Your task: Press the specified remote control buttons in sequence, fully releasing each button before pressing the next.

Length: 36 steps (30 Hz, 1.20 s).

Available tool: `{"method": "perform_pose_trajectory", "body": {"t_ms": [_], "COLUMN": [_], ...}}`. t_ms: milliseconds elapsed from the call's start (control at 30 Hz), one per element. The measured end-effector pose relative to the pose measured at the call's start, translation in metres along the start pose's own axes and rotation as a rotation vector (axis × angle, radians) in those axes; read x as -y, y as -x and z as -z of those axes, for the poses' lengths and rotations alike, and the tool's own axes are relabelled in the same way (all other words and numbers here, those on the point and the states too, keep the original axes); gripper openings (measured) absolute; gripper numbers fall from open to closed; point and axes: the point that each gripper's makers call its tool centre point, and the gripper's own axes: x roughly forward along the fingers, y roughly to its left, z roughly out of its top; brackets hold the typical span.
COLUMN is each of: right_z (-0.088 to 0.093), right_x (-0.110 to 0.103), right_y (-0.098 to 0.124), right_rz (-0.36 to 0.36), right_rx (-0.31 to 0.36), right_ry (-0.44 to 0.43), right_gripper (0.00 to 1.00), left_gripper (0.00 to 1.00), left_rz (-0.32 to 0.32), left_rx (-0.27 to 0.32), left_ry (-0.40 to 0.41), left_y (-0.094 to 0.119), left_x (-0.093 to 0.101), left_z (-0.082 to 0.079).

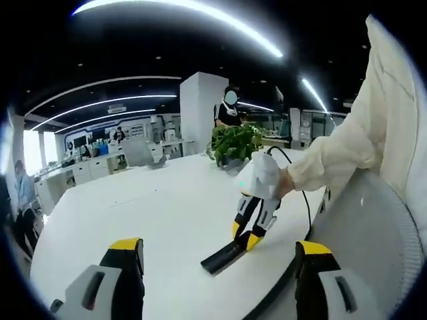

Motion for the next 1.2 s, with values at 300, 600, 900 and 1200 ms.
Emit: {"method": "perform_pose_trajectory", "body": {"t_ms": [300,600,900,1200], "right_z": [-0.002,0.0,-0.001,-0.002], "right_x": [0.024,0.045,0.068,0.086], "right_y": [-0.001,-0.001,-0.002,-0.002], "right_rz": [-0.002,0.003,0.008,0.016], "right_rx": [0.004,-0.002,-0.016,-0.035], "right_ry": [0.002,-0.014,0.0,0.008], "right_gripper": [0.25,0.26,0.27,0.29], "left_gripper": [0.98,0.97,0.97,0.97], "left_rz": [-0.022,-0.025,-0.033,-0.035], "left_rx": [0.0,0.003,-0.01,-0.019], "left_ry": [0.006,0.021,0.02,0.03], "left_y": [0.0,0.0,0.0,0.0], "left_x": [-0.005,-0.007,-0.009,-0.01], "left_z": [0.001,0.001,0.003,0.005]}}
